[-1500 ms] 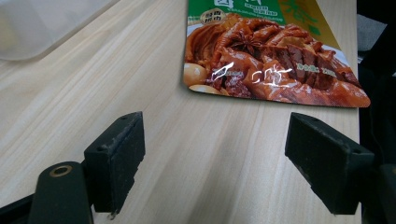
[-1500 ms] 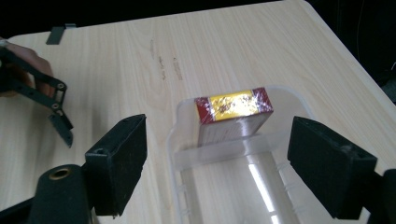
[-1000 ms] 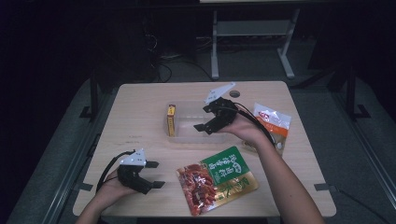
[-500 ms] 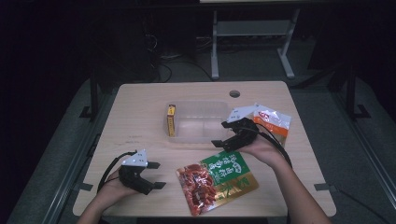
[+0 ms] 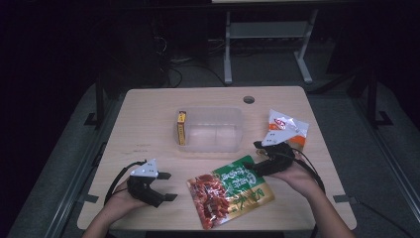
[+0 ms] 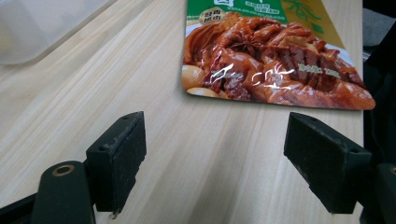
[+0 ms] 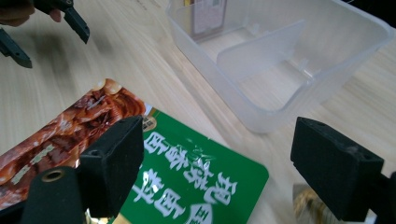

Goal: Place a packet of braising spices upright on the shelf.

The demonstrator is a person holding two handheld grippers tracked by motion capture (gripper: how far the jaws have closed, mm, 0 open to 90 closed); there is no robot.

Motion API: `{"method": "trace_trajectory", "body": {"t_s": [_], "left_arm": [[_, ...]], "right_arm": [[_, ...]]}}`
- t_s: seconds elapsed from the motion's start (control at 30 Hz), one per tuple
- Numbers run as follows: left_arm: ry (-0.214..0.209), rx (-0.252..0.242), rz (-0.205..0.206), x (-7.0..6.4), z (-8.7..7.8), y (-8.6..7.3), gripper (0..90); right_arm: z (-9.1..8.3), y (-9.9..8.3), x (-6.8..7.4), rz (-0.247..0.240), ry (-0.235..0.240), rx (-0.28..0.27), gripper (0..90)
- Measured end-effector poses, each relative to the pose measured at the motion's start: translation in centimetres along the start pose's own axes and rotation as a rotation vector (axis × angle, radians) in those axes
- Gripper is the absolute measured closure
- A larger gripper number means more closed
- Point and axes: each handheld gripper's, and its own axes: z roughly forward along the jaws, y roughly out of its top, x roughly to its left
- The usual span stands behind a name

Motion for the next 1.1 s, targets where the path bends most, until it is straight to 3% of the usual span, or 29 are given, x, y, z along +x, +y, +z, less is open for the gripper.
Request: {"method": "trace_trajectory", "body": {"t_s": [0.1,0.27,0.43,0.7,0.93,1.1], "left_arm": [[-0.001,-0.005,-0.015,-0.3,0.3,0.5,20.5],[-0.009,0.017,0.019,-0.8,1.1,2.0,19.4],[-0.027,0.012,0.023,-0.9,2.0,3.6,17.9],[-0.043,0.064,0.030,-1.2,5.5,5.8,14.9],[-0.057,0.124,0.042,-1.6,8.7,6.8,14.3],[-0.055,0.143,0.051,-1.6,10.2,7.2,13.4]], "right_arm": [[-0.5,-1.2,0.5,0.014,-0.002,0.003,16.9],[-0.7,-2.9,1.2,0.038,-0.021,0.013,16.9],[-1.4,-4.5,1.6,0.072,-0.031,0.026,16.9],[-2.9,-6.7,2.2,0.143,-0.028,0.002,16.9],[-3.0,-7.0,1.9,0.144,-0.027,0.003,17.0],[-2.7,-7.1,1.9,0.133,-0.023,0.029,17.0]]}}
